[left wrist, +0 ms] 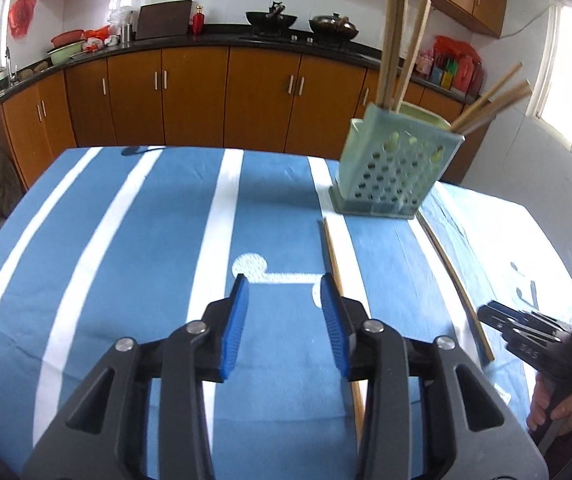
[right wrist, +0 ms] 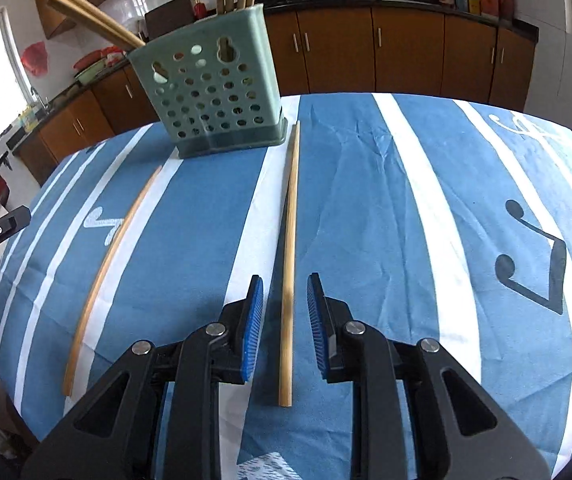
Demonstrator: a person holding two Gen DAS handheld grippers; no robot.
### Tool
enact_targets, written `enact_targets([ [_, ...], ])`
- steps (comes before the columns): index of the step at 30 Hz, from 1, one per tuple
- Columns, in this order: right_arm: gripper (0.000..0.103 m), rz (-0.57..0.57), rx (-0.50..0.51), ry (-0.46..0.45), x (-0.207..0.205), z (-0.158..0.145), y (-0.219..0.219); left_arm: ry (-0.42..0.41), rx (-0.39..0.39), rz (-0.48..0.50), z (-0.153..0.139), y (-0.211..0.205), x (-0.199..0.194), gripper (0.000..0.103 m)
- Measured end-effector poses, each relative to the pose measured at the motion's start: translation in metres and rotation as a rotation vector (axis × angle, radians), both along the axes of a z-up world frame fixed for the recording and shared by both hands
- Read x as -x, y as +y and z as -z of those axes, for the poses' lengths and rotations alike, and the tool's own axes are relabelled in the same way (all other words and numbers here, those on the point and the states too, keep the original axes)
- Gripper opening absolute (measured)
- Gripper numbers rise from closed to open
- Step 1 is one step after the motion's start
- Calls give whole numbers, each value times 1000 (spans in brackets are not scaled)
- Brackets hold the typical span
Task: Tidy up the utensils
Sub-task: 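Return to the cloth and close the right tool on a chopstick while the left grasps another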
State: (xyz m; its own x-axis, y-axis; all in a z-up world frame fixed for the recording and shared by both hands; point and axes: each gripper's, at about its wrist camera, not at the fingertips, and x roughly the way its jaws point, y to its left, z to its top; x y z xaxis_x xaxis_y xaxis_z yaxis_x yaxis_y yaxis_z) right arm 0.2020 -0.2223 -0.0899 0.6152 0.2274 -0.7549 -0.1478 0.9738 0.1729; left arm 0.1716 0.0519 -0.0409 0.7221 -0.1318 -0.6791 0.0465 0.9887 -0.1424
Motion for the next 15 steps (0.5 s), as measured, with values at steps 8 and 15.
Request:
enact_targets([
  [8,8,49,63,-7,-1,9,-5,39,-12,72,16,-25,3,42],
  [15,8,218,48,7,-3,8,-49,92,-38,138,37,-51,1,43],
])
